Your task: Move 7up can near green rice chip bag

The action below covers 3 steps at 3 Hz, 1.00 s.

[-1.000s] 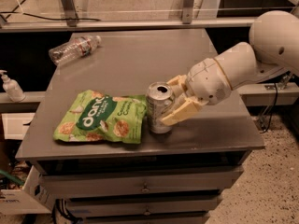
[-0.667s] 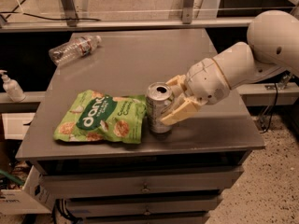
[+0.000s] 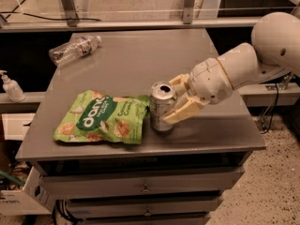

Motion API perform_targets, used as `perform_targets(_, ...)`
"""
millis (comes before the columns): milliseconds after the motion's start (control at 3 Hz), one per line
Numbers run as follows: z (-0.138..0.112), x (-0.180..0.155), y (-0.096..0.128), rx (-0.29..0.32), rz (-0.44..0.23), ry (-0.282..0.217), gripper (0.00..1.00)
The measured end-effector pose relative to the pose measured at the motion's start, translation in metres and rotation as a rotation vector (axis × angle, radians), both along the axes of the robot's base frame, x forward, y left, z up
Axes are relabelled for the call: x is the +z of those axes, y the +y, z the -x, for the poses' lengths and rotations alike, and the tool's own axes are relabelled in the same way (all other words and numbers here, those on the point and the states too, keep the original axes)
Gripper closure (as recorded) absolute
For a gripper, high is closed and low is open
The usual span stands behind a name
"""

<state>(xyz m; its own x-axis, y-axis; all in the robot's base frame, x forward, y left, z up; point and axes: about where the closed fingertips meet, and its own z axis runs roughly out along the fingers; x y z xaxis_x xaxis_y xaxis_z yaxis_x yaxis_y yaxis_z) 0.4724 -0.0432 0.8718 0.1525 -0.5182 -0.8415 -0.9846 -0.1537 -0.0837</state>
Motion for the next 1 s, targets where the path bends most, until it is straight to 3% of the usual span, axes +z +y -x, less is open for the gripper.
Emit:
perform_targets(333, 0.0002, -0.0016, 0.0012, -0.003, 0.000, -0.005, 0.13)
perform_targets(667, -0.0008, -0.0022, 0.0003, -0.015, 0.008, -0.008, 0.00)
perform_targets(1000, -0.0072, -0.0020, -0.0083, -0.056, 0.014, -0.012, 0.00)
